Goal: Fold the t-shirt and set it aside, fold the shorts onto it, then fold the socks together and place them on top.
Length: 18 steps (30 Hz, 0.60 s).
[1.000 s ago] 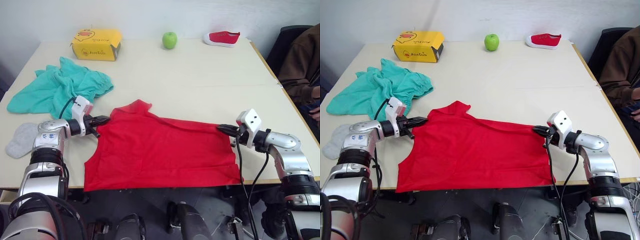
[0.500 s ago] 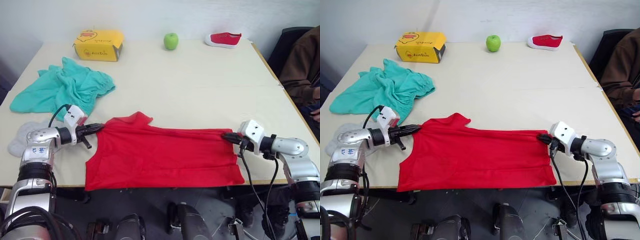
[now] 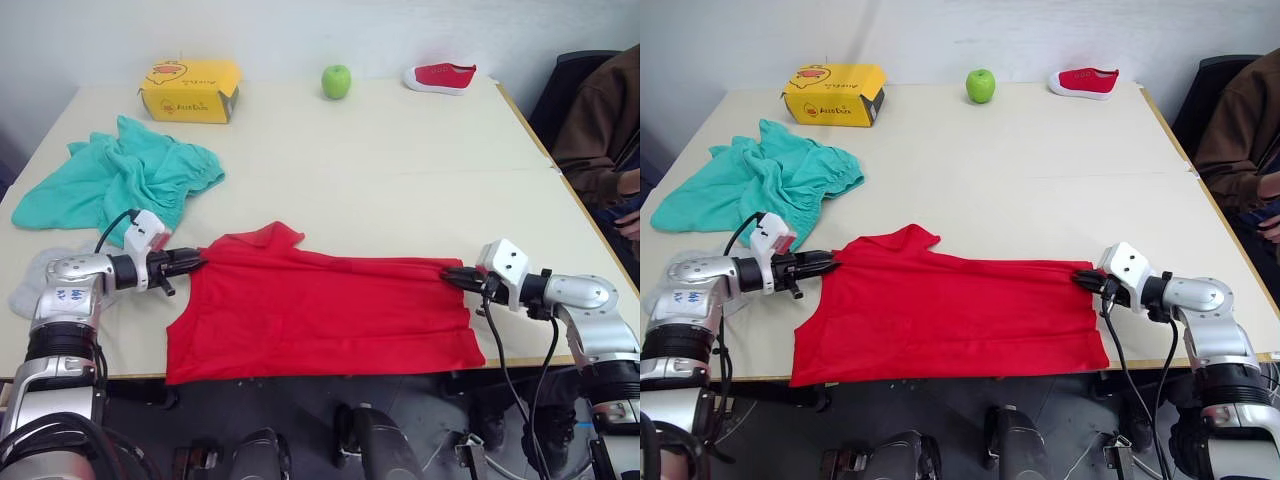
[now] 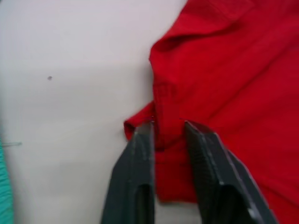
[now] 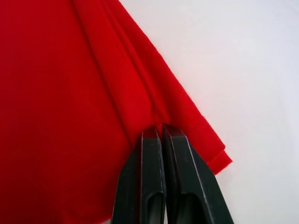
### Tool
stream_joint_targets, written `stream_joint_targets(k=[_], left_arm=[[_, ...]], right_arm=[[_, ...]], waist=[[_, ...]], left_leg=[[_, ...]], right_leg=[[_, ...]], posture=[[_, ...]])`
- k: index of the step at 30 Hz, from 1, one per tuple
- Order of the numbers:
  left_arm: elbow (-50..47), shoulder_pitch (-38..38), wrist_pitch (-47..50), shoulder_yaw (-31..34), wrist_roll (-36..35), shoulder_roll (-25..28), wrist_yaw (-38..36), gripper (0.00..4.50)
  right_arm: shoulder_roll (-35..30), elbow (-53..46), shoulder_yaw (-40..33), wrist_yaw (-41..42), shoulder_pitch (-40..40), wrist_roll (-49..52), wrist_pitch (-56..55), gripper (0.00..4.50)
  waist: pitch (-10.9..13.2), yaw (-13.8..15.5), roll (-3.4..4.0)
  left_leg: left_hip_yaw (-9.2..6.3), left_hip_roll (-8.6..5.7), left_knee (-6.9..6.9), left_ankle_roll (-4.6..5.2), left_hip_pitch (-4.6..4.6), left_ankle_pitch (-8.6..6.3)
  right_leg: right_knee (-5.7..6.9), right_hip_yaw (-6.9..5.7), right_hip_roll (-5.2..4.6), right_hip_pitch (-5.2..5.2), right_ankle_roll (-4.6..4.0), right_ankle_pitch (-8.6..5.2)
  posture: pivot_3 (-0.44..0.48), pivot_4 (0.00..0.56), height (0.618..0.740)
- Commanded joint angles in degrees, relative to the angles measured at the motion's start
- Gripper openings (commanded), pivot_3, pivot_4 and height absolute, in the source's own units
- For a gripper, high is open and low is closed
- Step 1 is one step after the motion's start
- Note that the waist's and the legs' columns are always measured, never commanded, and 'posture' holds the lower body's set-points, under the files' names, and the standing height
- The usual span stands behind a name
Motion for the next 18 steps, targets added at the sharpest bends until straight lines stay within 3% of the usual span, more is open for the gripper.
stream_joint_targets(k=[1,7,9,13,18], left_arm=[[-3.05,-0.95,4.82,0.04,-1.27,3.77,-3.83,2.17],[-8.46,-6.15,17.57,-0.78,-5.79,7.84,-13.13,4.09],[-9.08,-7.19,18.74,-1.14,-6.02,7.74,-13.64,4.45],[-6.75,-14.62,15.4,-6.38,-1.83,1.06,-9.66,4.45],[2.04,-20.59,6.61,-11.3,4.26,-6.05,-3.62,4.45]], right_arm=[[-1.3,-2.83,-0.53,1.66,1.26,1.32,1.33,1.35],[-3.23,-11.3,-4.08,4.69,2.62,9.23,11.83,3.34],[-3.55,-13.21,-4.73,4.62,2.73,10.73,14.34,3.35],[-4.82,-19.78,-6.87,6.08,1.33,18.59,25.84,3.35],[-3.85,-22.89,-6.59,3.36,-0.97,19.83,29.71,3.35]], waist=[[0.0,0.06,0.0],[0.02,0.22,-0.01],[0.02,0.24,-0.01],[0.02,0.73,-0.01],[0.03,0.71,-0.03]], left_leg=[[0.0,0.0,0.01,0.0,-0.01,0.0],[-0.03,0.0,0.02,0.0,-0.09,0.0],[-0.03,-0.02,0.04,0.0,-0.09,-0.01],[-0.06,-0.03,0.07,0.01,-0.09,0.0],[-0.04,-0.04,0.07,0.01,-0.08,-0.01]], right_leg=[[0.0,0.0,0.01,0.0,0.0,0.0],[-0.04,0.0,0.02,-0.04,0.0,0.0],[-0.04,0.02,0.02,-0.02,0.0,0.0],[-0.03,0.02,0.02,0.0,0.0,0.0],[-0.03,0.05,0.05,-0.01,0.0,0.0]], posture=[[0.0,0.15,0.74],[0.0,0.15,0.74],[0.0,0.15,0.74],[0.0,0.15,0.74],[0.0,0.15,0.74]])
